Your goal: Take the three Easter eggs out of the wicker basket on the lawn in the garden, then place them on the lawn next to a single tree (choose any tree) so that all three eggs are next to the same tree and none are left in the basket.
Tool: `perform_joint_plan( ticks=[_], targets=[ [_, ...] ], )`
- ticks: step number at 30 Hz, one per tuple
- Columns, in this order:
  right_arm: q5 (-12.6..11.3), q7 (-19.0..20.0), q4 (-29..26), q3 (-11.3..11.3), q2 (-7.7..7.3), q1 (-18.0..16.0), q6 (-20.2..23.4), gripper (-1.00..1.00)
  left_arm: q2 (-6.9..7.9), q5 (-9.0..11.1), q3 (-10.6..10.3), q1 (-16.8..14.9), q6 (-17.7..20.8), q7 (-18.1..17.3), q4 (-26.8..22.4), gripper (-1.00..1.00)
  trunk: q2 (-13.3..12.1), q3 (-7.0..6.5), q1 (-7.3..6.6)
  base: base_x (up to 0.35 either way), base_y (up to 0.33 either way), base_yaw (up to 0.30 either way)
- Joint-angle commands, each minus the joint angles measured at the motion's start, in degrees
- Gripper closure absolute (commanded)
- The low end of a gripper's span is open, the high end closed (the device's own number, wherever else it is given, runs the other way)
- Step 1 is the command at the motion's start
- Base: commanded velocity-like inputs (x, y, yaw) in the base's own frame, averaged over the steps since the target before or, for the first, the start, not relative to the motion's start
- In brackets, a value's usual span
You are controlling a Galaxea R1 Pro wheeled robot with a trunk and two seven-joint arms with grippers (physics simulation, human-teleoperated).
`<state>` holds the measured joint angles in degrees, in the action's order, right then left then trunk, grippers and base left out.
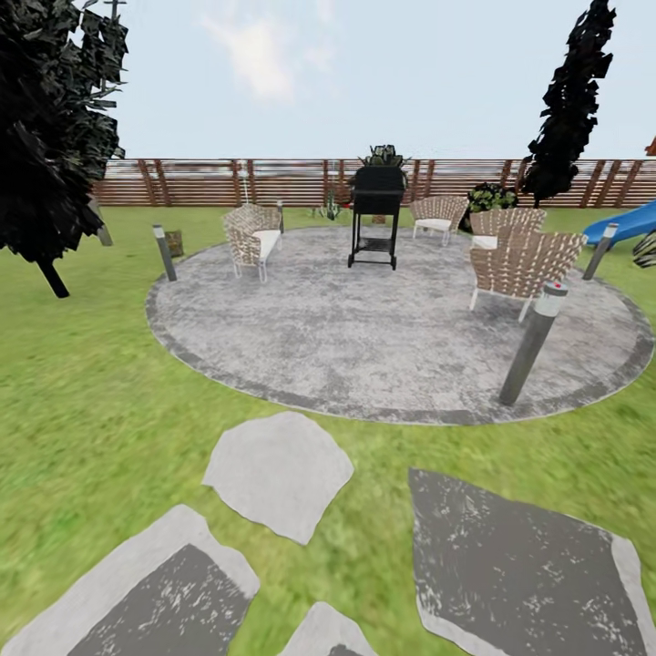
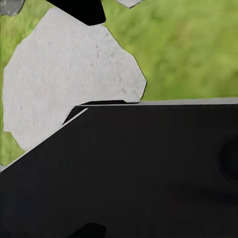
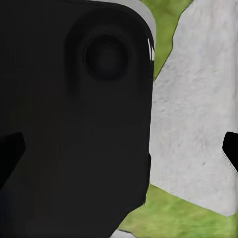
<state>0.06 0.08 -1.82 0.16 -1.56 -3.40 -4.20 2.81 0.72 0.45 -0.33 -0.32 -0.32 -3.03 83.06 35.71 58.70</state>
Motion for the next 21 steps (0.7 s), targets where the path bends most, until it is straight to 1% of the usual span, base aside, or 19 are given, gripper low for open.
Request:
perform_joint_plan(
  ticks=[1,14,17,21],
  targets=[
    [0.0,0.0,0.1,0.0,0.00,0.0,-0.2,-1.00,0.00,0.1,0.0,0.0,0.0,0.0,0.0,-1.00,0.0,0.05,0.03,0.322,0.000,0.000],
    [0.0,-0.3,0.1,0.1,0.13,0.0,-0.2,-1.00,0.00,0.1,0.0,0.0,0.0,0.0,0.0,-1.00,0.0,0.05,0.03,0.322,0.000,0.006],
    [0.0,-0.3,0.1,0.1,0.15,0.0,-0.2,-1.00,0.00,0.1,0.1,0.0,0.0,0.0,0.0,-1.00,0.0,0.05,0.03,0.322,0.000,0.187],
    [0.0,-0.3,0.1,0.1,0.15,0.0,-0.2,-1.00,0.00,0.1,0.0,0.0,0.0,0.0,0.0,-1.00,0.0,0.05,0.03,0.322,0.000,0.283]
  ],
)
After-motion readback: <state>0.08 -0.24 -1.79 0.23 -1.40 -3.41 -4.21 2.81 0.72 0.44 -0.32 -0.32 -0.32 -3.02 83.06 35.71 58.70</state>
